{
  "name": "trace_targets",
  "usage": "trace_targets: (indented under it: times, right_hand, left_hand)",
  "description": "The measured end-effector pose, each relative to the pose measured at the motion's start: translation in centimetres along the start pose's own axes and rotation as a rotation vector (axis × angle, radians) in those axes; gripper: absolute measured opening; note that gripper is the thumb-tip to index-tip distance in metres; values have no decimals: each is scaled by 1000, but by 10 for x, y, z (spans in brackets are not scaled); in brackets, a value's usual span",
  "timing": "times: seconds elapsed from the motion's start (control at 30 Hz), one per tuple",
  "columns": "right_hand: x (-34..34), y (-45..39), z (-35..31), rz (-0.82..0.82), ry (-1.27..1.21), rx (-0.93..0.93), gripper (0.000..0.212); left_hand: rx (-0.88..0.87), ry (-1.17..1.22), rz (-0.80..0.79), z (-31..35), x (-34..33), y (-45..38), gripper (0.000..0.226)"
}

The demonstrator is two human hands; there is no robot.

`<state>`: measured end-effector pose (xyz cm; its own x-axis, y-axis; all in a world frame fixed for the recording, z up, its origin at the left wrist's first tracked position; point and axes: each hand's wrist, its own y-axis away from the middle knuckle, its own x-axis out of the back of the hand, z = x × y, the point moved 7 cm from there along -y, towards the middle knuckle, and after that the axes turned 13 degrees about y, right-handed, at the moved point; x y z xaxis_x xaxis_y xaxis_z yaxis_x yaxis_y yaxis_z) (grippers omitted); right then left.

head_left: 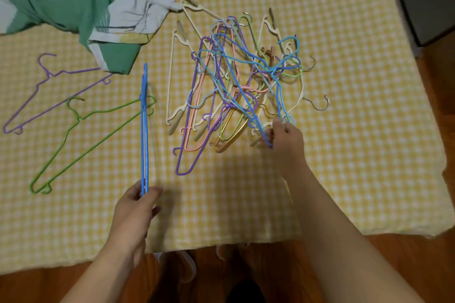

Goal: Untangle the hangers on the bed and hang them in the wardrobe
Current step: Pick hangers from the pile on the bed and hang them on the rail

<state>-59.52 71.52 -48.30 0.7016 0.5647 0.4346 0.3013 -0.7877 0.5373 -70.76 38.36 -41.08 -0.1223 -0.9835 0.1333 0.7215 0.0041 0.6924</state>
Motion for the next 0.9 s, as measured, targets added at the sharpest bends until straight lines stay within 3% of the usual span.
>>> trace_targets:
  times: [0.07,0.17,0.43,0.5,0.67,0.8,0.9]
  right_hand:
    - [-4,9,-5,-114,-319,-31,27]
    - [5,32,-14,-170,-468,-43,14]
    - [76,130,-72,-104,-594,-170,13]
    - [90,153,-91,-124,-599,-217,14]
    - [105,185,-122,-279,-728,-351,22]
    - [110,178,-121,-368,-910,-527,38]
    - [107,176,-116,-464,-907,-632,35]
  left_hand:
    - [-13,10,-3,1,-2,-1,19]
    - [-20,33,-4,6,-2,-1,20]
    - [-60,22,-79,61,5,46,10]
    - [-83,11,-94,82,11,64,22]
    - [-134,11,-112,117,32,92,36]
    - [-106,27,-105,127,49,96,30]
    - [-125,32,-89,134,60,95,30]
